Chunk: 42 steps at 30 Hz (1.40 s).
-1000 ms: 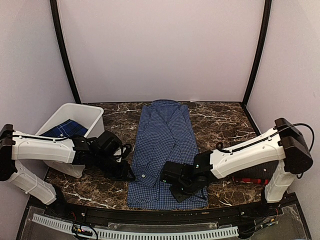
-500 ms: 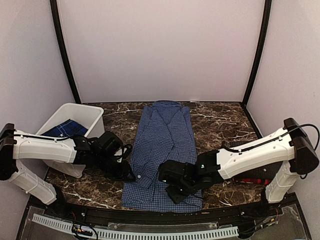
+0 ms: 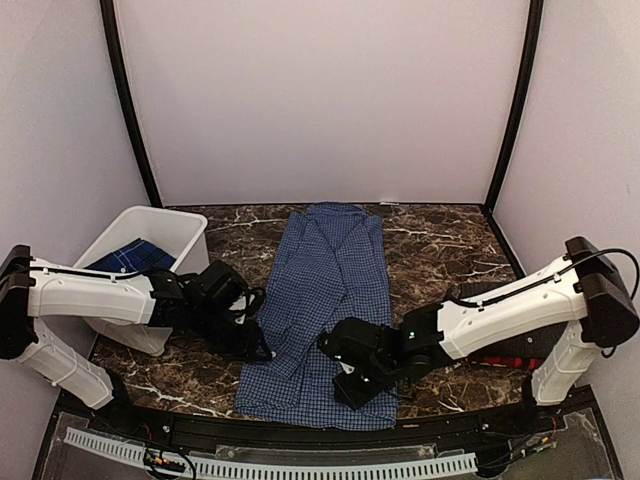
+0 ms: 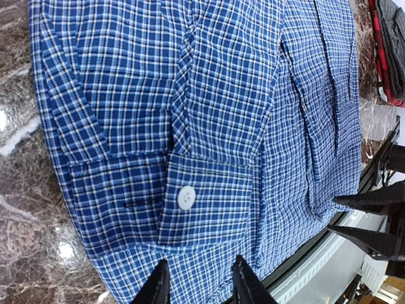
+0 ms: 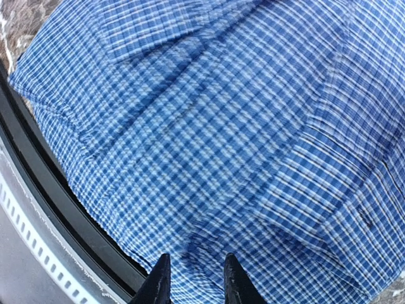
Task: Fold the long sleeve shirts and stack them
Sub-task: Adjust the rectangle-folded shirt at the center of the board.
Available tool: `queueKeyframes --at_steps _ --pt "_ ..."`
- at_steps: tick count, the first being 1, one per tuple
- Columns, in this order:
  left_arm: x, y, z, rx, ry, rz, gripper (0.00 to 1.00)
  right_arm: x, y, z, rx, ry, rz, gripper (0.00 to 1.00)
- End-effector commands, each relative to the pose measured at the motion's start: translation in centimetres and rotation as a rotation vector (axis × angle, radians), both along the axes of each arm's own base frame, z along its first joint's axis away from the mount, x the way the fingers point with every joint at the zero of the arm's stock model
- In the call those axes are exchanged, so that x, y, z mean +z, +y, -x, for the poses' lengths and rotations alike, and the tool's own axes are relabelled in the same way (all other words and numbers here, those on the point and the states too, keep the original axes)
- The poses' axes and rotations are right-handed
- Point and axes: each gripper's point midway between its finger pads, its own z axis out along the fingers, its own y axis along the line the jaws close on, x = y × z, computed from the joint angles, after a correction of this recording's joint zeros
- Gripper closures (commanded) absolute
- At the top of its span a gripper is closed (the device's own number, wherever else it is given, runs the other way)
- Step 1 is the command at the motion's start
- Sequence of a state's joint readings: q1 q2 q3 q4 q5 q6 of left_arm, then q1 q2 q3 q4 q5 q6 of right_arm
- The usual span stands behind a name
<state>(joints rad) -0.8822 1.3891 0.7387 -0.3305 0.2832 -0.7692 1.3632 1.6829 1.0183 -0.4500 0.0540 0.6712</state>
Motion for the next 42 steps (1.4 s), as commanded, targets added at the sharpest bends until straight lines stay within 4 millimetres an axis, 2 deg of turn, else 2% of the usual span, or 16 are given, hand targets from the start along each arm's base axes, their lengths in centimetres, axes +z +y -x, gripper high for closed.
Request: queueKeyframes --at_steps 1,5,8,12,20,26,38,42 --pt "1.1 0.5 -1.0 0.008 -0.050 -0.037 0.67 3.4 0.3 -1.1 -0.041 0.043 -0.158 0.68" --pt "1.0 1.8 -1.9 0.046 -0.063 -0.066 0.64 4.8 -2.1 -2.4 -0.138 0.081 -0.232 0.58" --pt "0.5 2.9 -2.7 0.075 -0.047 -0.065 0.63 5.0 -3.9 -3.1 -0.218 0.144 -0.309 0.56" --pt "0.0 3.5 -3.1 0.074 -0.024 -0.039 0.63 4.4 -6.0 -3.7 -0.299 0.214 -0.370 0.56" --pt "-2.2 3.6 -1.8 0.037 0.072 -0.024 0.59 2.4 -9.1 -4.6 -0.426 0.306 -0.404 0.52" --pt "-4.2 3.9 -0.5 0.053 0.138 -0.016 0.59 0.9 -10.3 -4.6 -0.484 0.382 -0.442 0.52" --pt "-5.0 1.1 1.2 0.051 0.192 0.029 0.81 -0.6 -12.3 -5.3 -0.549 0.415 -0.447 0.53" --pt "-4.8 -0.1 2.1 0.035 0.200 0.038 0.82 -0.8 -13.0 -5.4 -0.553 0.418 -0.442 0.53"
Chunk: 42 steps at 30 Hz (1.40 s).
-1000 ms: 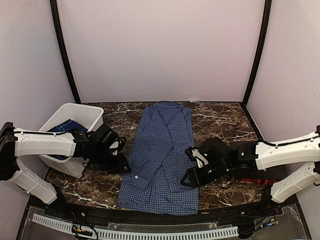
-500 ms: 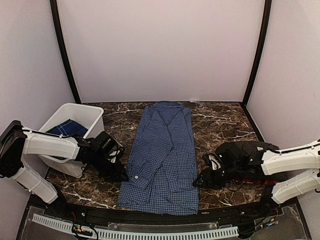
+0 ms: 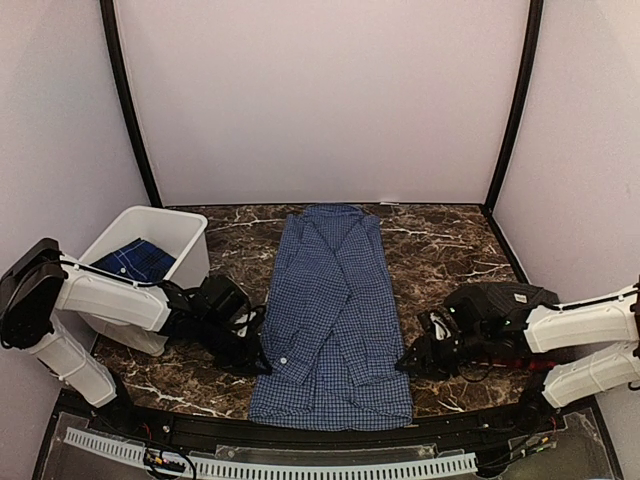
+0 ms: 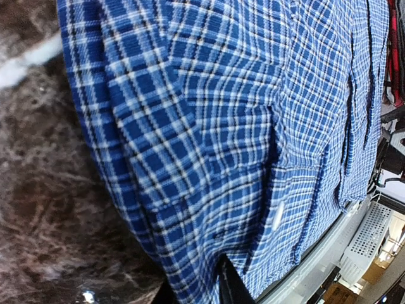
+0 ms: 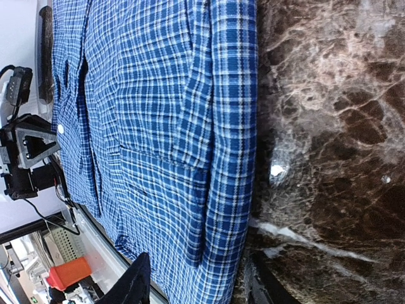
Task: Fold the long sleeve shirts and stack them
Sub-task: Pick up the rectangle-folded shirt from the center of the board.
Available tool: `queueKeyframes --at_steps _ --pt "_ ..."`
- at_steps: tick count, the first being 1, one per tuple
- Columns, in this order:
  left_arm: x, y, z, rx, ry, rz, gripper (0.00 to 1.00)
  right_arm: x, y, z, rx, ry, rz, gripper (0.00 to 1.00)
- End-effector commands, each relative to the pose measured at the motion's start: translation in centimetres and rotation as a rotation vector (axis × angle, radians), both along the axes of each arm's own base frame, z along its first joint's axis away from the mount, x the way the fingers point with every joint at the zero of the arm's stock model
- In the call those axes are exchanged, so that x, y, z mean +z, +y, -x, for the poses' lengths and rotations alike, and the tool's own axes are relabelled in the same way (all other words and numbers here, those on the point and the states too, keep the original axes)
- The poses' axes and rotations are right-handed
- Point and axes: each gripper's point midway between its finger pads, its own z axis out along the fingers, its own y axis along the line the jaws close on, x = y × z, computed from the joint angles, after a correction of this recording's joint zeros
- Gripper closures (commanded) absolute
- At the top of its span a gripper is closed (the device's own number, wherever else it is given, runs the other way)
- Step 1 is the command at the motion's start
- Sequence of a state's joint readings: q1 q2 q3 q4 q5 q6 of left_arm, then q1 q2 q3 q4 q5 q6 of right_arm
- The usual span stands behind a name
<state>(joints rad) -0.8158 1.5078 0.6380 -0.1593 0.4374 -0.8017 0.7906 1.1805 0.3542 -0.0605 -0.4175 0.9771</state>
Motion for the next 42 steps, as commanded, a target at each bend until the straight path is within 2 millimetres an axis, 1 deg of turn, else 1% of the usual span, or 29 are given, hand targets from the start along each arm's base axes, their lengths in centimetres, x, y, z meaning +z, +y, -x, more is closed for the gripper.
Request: queueKeyframes --at_steps 1,2,6,9,14,19,20,23,25,27,32,35,40,42 --pt "-0.7 -0.3 1.3 0.011 0.042 -0.025 0.81 0.3 -0.2 -0.1 0.019 -0.015 -0.028 0.53" --pt "-0.7 -0.1 1.5 0.014 0.044 -0.042 0.80 0.3 -0.3 0.0 0.022 -0.012 -0.026 0.53" --pt "-0.2 1.4 0.7 0.053 -0.006 -0.110 0.69 0.0 -0.4 0.4 0.027 0.006 -0.030 0.52" --pt "0.8 1.3 0.2 0.067 -0.028 -0.086 0.60 -0.2 -0.6 0.6 0.020 0.012 -0.027 0.52" --pt "1.3 1.3 -0.3 0.083 -0.011 -0.031 0.56 -0.5 -0.8 0.7 0.007 0.022 -0.023 0.53" --pt "0.7 1.1 -0.4 0.096 0.023 0.010 0.56 -0.7 -0.8 0.5 -0.011 0.023 -0.035 0.54" --pt "0.4 1.0 -0.1 0.095 0.040 0.015 0.57 -0.8 -0.8 0.6 -0.013 0.029 -0.035 0.55" --pt "0.1 0.8 -0.2 0.106 0.055 0.030 0.60 -0.6 -0.5 0.4 -0.017 0.023 -0.058 0.57" --pt "-0.3 0.7 -0.1 0.105 0.070 0.031 0.64 -0.6 -0.3 0.3 -0.017 0.023 -0.067 0.58" --pt "-0.5 0.5 0.2 0.105 0.089 0.036 0.69 -0.5 -0.1 0.2 -0.015 0.021 -0.076 0.60" --pt "-0.7 0.4 0.5 0.104 0.113 0.054 0.78 -0.4 0.0 0.0 -0.019 0.014 -0.085 0.64" --pt "-0.5 -0.1 0.9 0.091 0.134 0.077 0.86 -0.3 0.2 -0.1 -0.017 0.013 -0.095 0.67" --pt "0.3 -0.7 0.7 0.081 0.133 0.111 0.94 0.1 0.6 -0.4 -0.013 0.007 -0.110 0.79" --pt "0.6 -0.9 0.7 0.075 0.134 0.123 0.99 0.3 0.8 -0.6 -0.011 0.002 -0.116 0.85"
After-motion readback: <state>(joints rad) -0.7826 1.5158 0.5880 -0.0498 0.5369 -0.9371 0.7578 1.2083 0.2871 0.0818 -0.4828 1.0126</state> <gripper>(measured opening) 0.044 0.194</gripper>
